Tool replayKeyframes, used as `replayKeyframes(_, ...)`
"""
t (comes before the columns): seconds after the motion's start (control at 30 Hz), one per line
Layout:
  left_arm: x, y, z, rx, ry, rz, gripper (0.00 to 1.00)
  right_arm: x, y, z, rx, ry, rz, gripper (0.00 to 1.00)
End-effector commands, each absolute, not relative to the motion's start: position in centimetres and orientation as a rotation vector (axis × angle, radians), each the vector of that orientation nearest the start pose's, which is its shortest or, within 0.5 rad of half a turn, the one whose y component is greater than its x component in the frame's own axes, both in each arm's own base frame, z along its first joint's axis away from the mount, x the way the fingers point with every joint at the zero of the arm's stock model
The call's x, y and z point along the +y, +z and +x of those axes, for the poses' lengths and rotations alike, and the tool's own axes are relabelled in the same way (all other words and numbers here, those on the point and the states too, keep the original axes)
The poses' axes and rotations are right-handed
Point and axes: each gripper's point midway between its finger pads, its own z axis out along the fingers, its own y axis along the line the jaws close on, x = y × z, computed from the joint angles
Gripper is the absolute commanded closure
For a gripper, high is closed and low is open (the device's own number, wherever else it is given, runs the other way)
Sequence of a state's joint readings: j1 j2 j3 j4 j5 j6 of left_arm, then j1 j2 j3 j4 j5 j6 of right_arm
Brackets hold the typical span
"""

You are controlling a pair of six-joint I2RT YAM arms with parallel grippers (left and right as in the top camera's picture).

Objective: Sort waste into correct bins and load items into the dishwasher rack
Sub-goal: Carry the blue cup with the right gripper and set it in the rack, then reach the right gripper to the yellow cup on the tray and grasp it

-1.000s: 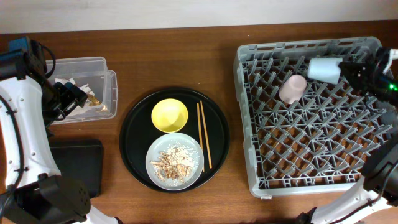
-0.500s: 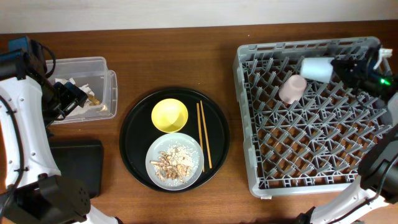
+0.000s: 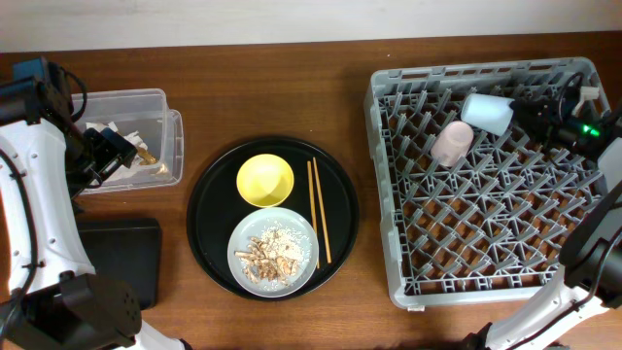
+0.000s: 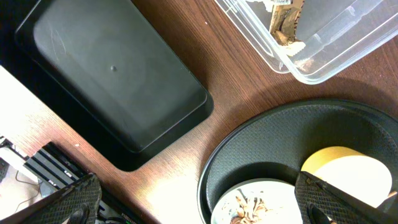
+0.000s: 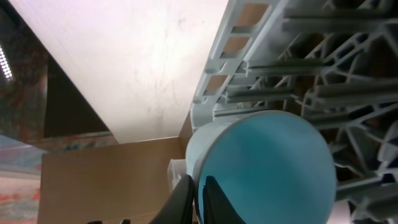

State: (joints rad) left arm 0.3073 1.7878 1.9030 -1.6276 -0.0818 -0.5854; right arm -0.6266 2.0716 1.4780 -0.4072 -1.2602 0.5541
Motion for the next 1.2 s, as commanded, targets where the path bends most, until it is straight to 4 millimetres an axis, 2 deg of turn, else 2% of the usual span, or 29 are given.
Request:
replayKeyframes(0.0,11.4,22.0,30.8,2.741,0.108,-1.338,0.01,-15.3,14.4,45.6,1.990,1.478,0.869,0.90)
replayKeyframes(0.13,11.4,22.0,30.8,2.741,0.108,-1.338,0.01,-17.5,15.1,44.6,1.952,1.446,0.912,0.88)
replayKeyframes(0.23,11.4,22.0,30.8,2.742,0.109,-1.338,0.01,-19.5,17.1,43.2,1.909,1.402,0.932,0.85)
replayKeyframes(0.37,11.4,22.0,30.8,2.742,0.109,-1.338,0.01,-20.6,20.1,41.7,1.874,1.347,0.920,0.82)
replayKeyframes(0.47,11.4,22.0,30.8,2.742,0.109,-1.338,0.01,-20.1,23.8,41.0,1.877,1.231,0.851,0.82)
replayKeyframes(0.57,11.4,22.0,30.8,2.742,0.109,-1.338,0.01,-19.1,25.8,40.4,1.925,1.057,0.831,0.82)
replayKeyframes(0.6,11.4,22.0,30.8,2.741,0.108,-1.338,0.01,-18.3,26.8,40.0,1.962,0.939,0.812,0.81)
replayKeyframes(0.7,11.4,22.0,30.8,2.742,0.109,-1.338,0.01,-16.4,28.4,39.0,2.027,0.734,0.766,0.78)
replayKeyframes(0.77,11.4,22.0,30.8,2.741,0.108,-1.338,0.01,-14.1,29.6,38.1,2.085,0.576,0.695,0.70)
replayKeyframes(0.83,11.4,22.0,30.8,2.741,0.108,-1.338,0.01,-10.4,30.9,37.3,2.137,0.484,0.578,0.52)
replayKeyframes(0.87,11.4,22.0,30.8,2.742,0.109,-1.338,0.01,-7.0,31.5,36.8,2.181,0.456,0.434,0.35)
replayKeyframes(0.93,11.4,22.0,30.8,2.742,0.109,-1.338,0.01,-3.0,31.7,36.3,2.221,0.484,0.287,0.21)
replayKeyframes(1.0,11.4,22.0,30.8,2.742,0.109,-1.338,0.01,1.9,31.3,35.7,2.276,0.552,0.134,0.05)
replayKeyframes(1.1,11.4,22.0,30.8,2.741,0.108,-1.338,0.01,9.4,29.7,34.5,2.372,0.671,-0.092,0.05)
replayKeyframes(1.17,11.4,22.0,30.8,2.742,0.109,-1.338,0.01,13.6,28.4,34.3,2.406,0.701,-0.230,0.06)
